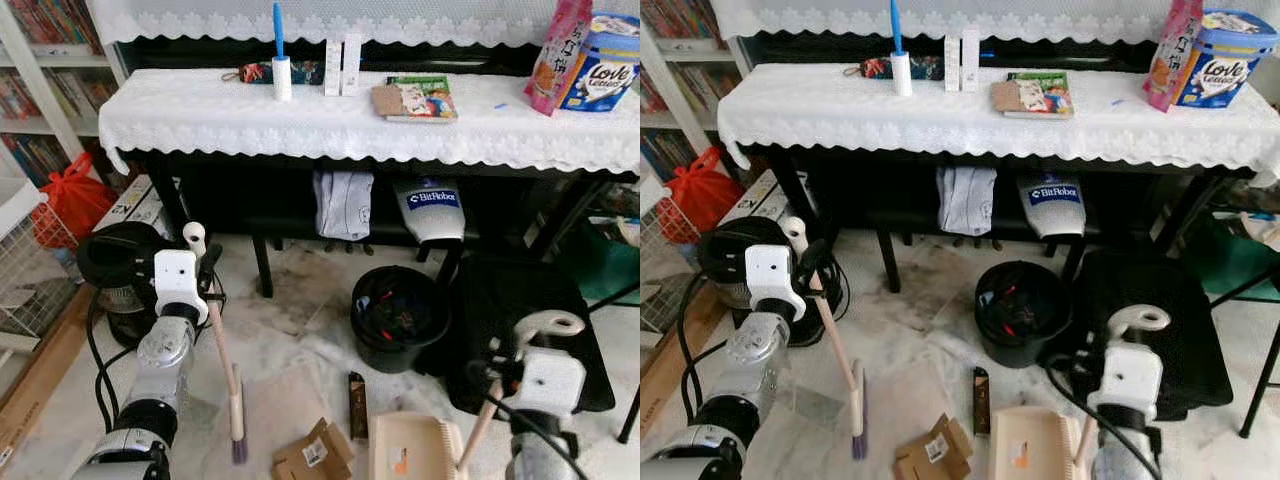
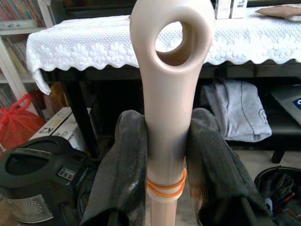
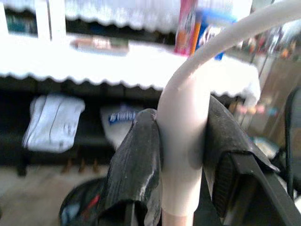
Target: Sweep floor
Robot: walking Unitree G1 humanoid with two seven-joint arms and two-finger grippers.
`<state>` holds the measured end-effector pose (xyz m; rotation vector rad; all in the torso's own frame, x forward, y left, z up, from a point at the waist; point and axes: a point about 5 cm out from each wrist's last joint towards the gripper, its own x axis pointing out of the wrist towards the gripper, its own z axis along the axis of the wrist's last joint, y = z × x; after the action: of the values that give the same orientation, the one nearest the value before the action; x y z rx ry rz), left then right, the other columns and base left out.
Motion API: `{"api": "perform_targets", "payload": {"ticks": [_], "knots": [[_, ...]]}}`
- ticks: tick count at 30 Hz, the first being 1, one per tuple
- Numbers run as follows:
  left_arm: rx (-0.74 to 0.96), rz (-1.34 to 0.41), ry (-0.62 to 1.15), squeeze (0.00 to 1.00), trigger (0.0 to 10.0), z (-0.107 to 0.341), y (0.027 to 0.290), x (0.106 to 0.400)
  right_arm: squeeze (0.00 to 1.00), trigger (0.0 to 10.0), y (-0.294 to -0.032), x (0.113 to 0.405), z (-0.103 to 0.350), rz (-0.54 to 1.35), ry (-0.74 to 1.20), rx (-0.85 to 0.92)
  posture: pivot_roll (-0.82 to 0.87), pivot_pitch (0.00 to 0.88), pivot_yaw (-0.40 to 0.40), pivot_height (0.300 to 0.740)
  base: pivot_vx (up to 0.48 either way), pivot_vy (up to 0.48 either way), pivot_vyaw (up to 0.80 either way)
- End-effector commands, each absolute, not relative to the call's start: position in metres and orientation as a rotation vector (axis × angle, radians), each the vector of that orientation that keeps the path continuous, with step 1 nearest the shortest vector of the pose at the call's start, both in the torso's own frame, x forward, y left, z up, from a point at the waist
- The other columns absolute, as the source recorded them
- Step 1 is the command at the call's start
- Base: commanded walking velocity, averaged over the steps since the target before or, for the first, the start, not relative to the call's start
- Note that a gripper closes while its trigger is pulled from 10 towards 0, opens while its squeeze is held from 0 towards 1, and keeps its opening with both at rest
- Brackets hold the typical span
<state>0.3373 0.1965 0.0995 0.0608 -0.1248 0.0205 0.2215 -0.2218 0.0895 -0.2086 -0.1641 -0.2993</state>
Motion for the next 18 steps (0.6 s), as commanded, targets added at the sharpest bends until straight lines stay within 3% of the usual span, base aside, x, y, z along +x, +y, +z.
{"api": "perform_targets", "payload": {"ticks": [1,18], "knots": [[0.060,0.014,-0.169,0.00,10.0,0.109,0.196,0.341,0.00,10.0,-0.226,0.225,0.107,-0.318,-0.226,-0.228,-0.17,0.013,0.024,0.740,0.000,0.000,0.00],[0.046,0.013,-0.170,0.00,10.0,0.110,0.194,0.343,0.00,10.0,-0.231,0.206,0.088,-0.409,-0.064,-0.295,-0.16,0.006,0.013,0.740,0.000,0.000,0.00]]}}
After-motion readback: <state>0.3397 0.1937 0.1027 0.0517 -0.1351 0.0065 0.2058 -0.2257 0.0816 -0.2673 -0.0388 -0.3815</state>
